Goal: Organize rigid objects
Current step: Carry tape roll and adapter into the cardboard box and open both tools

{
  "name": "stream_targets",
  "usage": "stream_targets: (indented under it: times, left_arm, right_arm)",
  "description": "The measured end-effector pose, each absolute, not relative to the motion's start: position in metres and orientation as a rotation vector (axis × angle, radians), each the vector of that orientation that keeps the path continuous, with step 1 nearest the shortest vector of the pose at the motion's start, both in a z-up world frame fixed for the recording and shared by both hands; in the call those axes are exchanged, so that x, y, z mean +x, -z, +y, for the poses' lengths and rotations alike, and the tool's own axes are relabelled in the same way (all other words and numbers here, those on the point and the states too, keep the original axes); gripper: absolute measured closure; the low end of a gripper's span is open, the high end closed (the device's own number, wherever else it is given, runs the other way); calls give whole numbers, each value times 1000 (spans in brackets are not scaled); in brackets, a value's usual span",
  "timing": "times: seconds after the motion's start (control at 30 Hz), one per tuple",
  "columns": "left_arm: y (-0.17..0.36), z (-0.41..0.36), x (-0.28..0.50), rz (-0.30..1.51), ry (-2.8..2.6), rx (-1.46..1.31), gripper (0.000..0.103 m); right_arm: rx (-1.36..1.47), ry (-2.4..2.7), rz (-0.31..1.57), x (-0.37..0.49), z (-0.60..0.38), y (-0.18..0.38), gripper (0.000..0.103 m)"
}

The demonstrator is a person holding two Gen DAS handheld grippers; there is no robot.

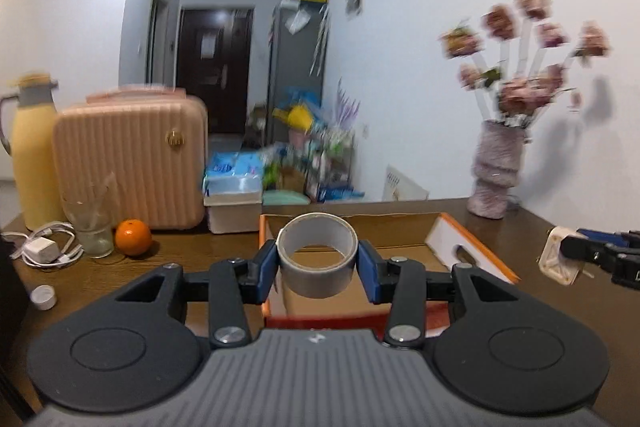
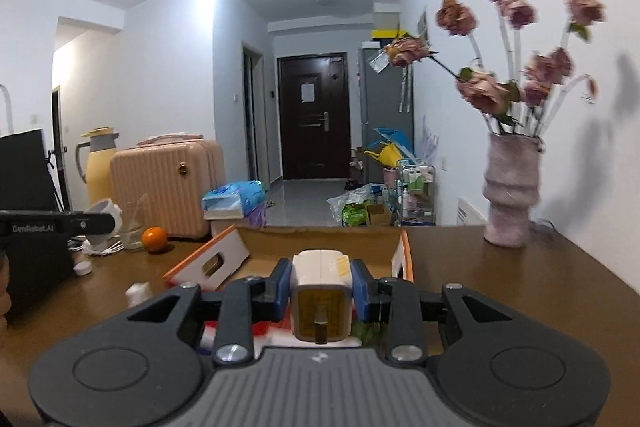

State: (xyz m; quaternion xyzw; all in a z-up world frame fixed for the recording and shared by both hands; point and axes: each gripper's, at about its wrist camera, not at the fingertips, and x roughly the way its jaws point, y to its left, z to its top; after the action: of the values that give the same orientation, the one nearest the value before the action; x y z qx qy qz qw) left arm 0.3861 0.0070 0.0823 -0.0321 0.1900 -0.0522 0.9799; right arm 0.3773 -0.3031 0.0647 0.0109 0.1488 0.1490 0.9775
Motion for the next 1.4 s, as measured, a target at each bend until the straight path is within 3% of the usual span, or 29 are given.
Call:
stream_targets:
  times: [0.23,0.6,0.8,1.03,1.17,1.33,1.4]
  left_arm:
    - [-73,11,527,547,102,-24,60]
    - [13,-6,678,823,59,107,60]
    - [21,-9,686,875,80,133,56]
    - [14,-11,676,889,96,141,42]
    - [-13,-8,663,873,71,119,33]
    - [-66,1,625,827,49,108,26]
    - [-86,4,608,809,38,101,24]
  right_arm:
    - [-12,-298,479,536,-292,-64,72]
    - [-195,-194,741,689,-257,11,72]
    - [-255,-188,808,712,-246,28,72]
    - [-217,-168,845,707,-248,24,70]
    - [-185,-176,826,692,-253,-7,68]
    - [-192,-189,781,659,-257,-58,52]
    - [-192,-190,769,640,-256,-79,50]
